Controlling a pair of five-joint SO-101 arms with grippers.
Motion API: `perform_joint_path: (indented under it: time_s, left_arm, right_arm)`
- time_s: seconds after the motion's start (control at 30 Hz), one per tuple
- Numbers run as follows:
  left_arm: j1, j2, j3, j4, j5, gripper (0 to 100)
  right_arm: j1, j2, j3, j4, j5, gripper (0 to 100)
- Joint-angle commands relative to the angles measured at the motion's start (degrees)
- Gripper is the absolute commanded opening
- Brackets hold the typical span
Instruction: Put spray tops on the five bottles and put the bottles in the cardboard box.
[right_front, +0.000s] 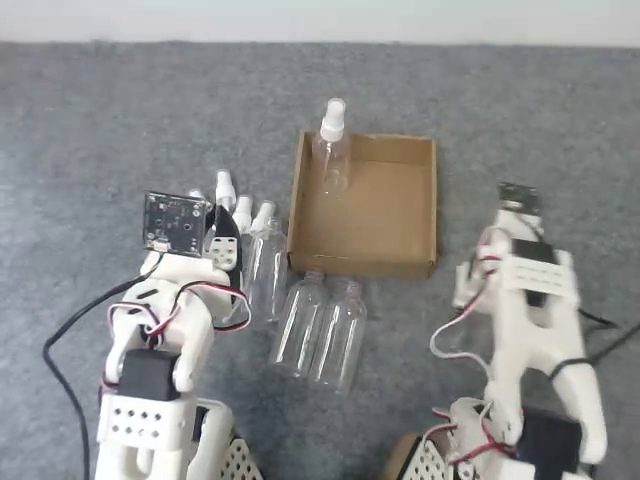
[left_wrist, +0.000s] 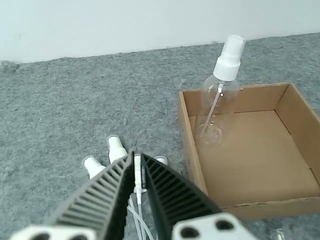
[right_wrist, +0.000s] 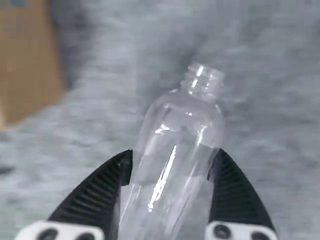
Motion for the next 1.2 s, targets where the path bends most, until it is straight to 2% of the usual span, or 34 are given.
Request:
perform_joint_path:
  time_s: [0.0,0.1,0.2,0.4,0.53,0.63,0.7,0.97,1.17]
  left_arm:
    - [-1.8,1.4,-6.5,4.3,1.1,1]
    - [-4.0,7.5,-12.9,7.1,-0.2,1]
    - [-6.0,19.3,-20.2,8.9,-2.3,1]
    - [-10.7,43.3,-38.5,15.5,-6.7,1]
    - [-14.1,56.4,-47.7,17.5,-6.9,3]
    - [-14.2,65.5,-51.7,18.0,-6.1,9]
    - [-14.2,70.7,-54.0,17.3,-2.6,11]
    - [-16.0,86.5,-63.2,13.2,7.3,11]
    - [-16.1,94.9,-71.4,13.3,8.4,11]
  right_arm:
    - [9.1,0.3,-5.5,-0.6,9.7,11.0]
    - [14.1,0.5,-9.0,-0.6,18.7,10.7]
    - [16.9,0.6,-10.6,-0.6,29.3,10.5]
    - [19.6,1.9,-9.9,-7.3,35.7,10.8]
    - [19.9,7.1,-10.0,-11.6,42.5,11.0]
    - [19.9,10.3,-10.2,-12.8,44.9,12.8]
    - [20.1,11.6,-10.2,-14.9,46.3,16.3]
    - [23.0,12.9,-10.0,-18.2,51.7,24.4]
    - [23.1,13.0,-9.7,-17.5,51.8,24.6]
